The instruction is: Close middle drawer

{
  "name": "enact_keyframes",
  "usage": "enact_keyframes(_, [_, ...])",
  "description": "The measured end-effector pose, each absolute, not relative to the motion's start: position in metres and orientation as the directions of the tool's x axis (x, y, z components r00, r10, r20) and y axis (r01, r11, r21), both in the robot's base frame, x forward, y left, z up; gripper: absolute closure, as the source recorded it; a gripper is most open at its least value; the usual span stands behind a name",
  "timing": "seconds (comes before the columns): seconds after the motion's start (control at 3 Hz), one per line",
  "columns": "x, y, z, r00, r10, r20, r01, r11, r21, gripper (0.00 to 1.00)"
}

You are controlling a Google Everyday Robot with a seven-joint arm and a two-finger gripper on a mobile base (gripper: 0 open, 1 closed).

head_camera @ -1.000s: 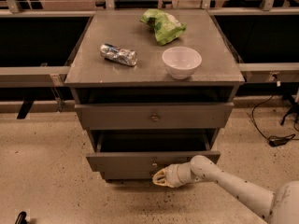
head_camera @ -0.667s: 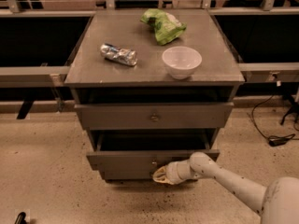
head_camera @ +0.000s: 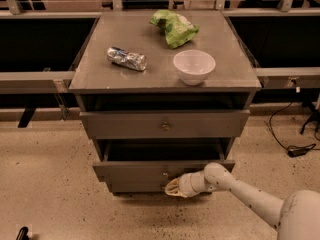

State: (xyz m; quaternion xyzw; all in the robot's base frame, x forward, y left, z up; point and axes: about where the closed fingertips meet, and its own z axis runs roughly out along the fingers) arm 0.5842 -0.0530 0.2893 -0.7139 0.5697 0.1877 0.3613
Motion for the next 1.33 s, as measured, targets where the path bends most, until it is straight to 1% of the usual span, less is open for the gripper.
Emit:
enact_keyframes(0.67, [0.542, -0.036, 0.294, 0.295, -0.684, -0.668, -0.949, -0.13, -0.286, 1.0])
enact_keyframes(1.0, [0.528, -0.022, 0.279, 0.288, -0.666, -0.688, -0.954, -0.138, -0.265, 1.0])
enact_keyframes(1.33, [0.532, -0.019, 0.26, 0.274, -0.645, -0.714, -0.959, -0.122, -0.257, 1.0])
